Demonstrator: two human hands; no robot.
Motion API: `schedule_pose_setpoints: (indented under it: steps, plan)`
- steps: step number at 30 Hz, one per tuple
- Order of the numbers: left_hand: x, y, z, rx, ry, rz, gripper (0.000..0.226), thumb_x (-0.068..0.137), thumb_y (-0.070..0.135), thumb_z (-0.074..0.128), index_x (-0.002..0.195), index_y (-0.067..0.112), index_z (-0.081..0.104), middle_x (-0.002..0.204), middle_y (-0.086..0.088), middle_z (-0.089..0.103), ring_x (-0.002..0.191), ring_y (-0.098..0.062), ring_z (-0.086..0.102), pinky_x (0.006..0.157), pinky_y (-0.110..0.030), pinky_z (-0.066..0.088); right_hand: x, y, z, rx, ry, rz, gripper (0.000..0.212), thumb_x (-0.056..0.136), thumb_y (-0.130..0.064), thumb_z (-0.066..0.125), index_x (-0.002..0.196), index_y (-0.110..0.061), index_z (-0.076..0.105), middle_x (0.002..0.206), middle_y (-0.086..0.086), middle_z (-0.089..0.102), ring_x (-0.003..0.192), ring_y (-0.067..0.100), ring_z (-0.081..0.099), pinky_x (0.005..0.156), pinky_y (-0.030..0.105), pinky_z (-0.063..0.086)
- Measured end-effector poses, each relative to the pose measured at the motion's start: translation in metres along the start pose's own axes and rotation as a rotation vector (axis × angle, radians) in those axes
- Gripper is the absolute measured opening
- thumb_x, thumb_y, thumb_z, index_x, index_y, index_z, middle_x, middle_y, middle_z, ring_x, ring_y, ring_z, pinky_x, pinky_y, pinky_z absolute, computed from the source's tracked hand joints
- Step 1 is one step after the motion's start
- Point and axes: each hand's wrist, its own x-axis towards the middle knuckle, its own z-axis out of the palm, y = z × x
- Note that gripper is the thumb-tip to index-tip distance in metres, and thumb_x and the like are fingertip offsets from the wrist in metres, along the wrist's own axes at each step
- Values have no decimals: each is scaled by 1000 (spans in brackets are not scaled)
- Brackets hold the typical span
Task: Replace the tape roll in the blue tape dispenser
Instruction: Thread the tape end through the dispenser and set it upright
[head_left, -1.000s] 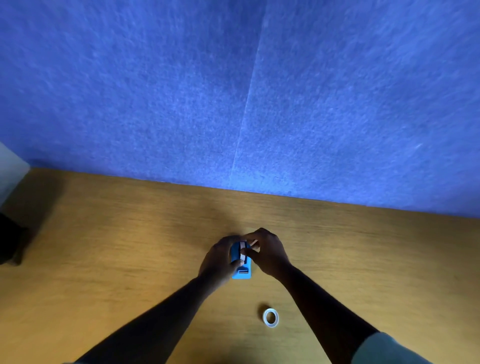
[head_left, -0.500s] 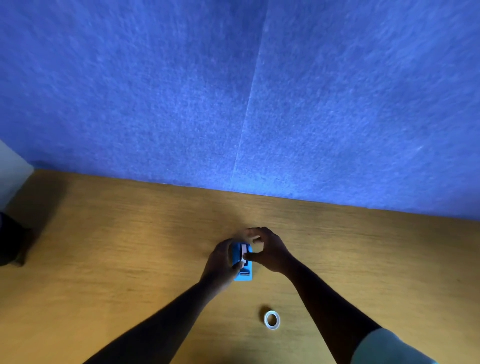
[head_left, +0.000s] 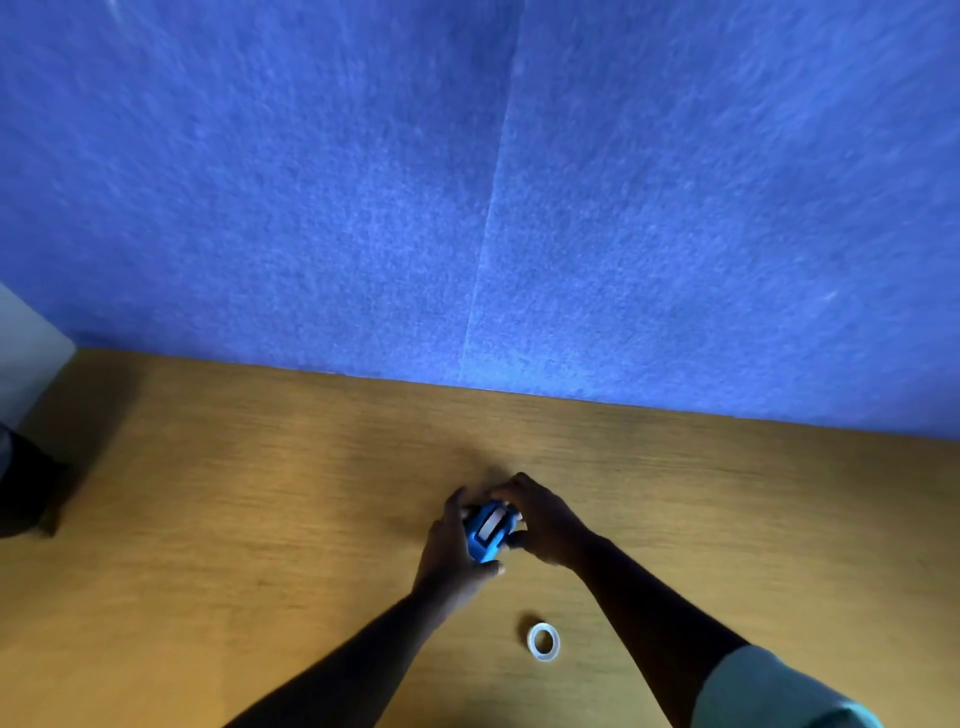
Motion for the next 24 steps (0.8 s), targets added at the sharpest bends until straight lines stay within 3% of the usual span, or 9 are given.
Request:
schedule_pose_setpoints:
  steps: [5, 9, 14, 19, 24]
  plan:
    - [-4, -10, -13, 75, 20, 72, 79, 68, 14, 85, 136, 26, 46, 120, 12, 64, 111, -10, 64, 88, -20, 52, -19, -11, 18, -78, 127, 57, 67, 76, -43, 85, 135, -32, 57, 124, -7, 61, 111, 19, 64, 86, 36, 54]
    - [-11, -24, -34, 94, -63, 134, 73, 65, 12, 86, 128, 25, 53, 117, 11, 70, 107, -3, 67, 85, -15, 56, -41, -23, 42, -110, 192, 80, 68, 71, -59, 81, 131, -37, 57, 121, -11, 67, 111, 16, 62, 91, 38, 51]
    - [-35, -39, -47, 206, -181, 223, 52, 68, 15, 80, 113, 29, 58, 111, 15, 70, 102, 1, 67, 83, -17, 57, -69, -29, 77, -88, 247, 98, 69, 68, -64, 80, 130, -40, 57, 120, -17, 68, 110, 10, 59, 92, 36, 48]
    - [-51, -40, -40, 248, -149, 241, 40, 71, 14, 80, 101, 33, 61, 102, 17, 68, 92, 1, 64, 73, -11, 49, -82, -33, 92, -61, 271, 131, 70, 68, -65, 78, 130, -41, 56, 123, -18, 65, 114, 11, 58, 93, 36, 48]
    - [-58, -43, -37, 233, -123, 226, 38, 72, 20, 82, 106, 28, 65, 105, 13, 70, 95, -4, 66, 83, -25, 57, -86, -35, 95, -29, 267, 152, 69, 71, -62, 78, 133, -42, 55, 123, -17, 65, 114, 12, 59, 90, 36, 50]
